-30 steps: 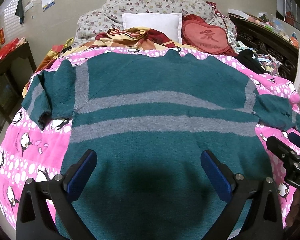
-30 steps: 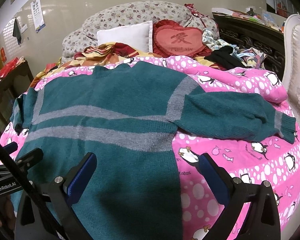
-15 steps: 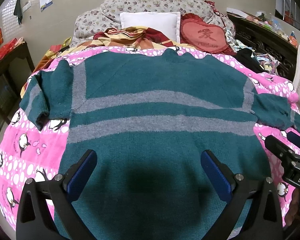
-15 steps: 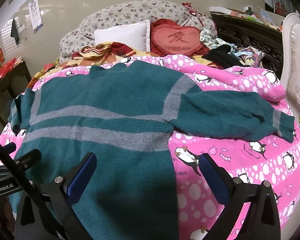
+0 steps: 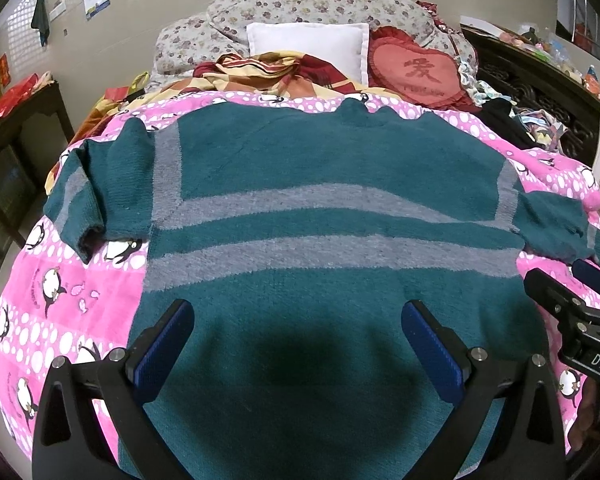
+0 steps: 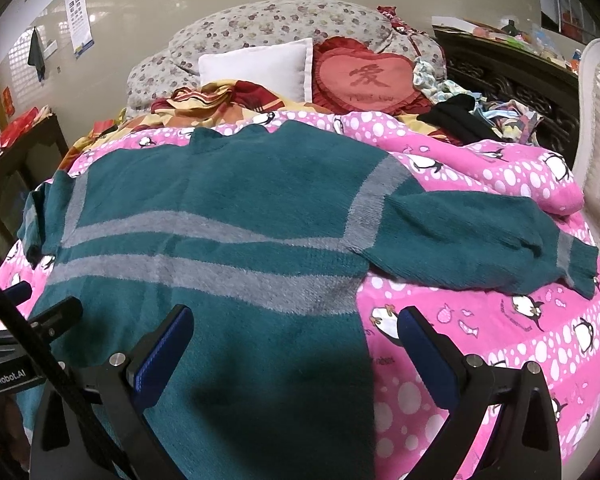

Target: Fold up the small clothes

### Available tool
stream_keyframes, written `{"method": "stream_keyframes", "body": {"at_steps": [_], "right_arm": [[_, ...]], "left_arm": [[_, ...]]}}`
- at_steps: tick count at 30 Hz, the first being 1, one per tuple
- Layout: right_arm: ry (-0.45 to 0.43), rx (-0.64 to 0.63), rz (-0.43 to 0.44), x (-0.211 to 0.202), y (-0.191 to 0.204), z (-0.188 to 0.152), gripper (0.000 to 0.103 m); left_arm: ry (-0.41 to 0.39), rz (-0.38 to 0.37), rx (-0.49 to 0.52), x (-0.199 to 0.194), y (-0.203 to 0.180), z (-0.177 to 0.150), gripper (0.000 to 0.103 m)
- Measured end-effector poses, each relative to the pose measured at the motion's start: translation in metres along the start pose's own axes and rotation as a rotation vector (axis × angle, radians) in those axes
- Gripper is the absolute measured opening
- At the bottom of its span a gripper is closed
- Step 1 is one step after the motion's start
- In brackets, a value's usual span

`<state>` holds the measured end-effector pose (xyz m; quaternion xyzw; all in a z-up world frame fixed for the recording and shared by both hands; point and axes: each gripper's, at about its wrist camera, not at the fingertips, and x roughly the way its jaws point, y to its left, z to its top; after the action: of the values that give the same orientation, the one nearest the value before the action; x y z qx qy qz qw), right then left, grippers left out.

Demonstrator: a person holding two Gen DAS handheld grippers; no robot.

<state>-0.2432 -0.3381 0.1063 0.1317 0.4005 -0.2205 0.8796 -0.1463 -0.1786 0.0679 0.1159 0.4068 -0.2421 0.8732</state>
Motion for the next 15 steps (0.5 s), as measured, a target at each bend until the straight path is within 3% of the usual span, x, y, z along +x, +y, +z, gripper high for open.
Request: {"method": "stream_keyframes", "body": {"at_steps": [10,15], "right_arm": [[0.009,-0.047,0.055,0.007,0.023,0.007,0.103],[0.011,-0.109,0.090,0.014,0.051,0.016,0.103]], "left_arm": [[0.006,-0.005,-0.034,-0.008,0.027,0.008,0.103],[-0.016,0.061,-0.084,-0.018,0.071,0.017,0.103]]}}
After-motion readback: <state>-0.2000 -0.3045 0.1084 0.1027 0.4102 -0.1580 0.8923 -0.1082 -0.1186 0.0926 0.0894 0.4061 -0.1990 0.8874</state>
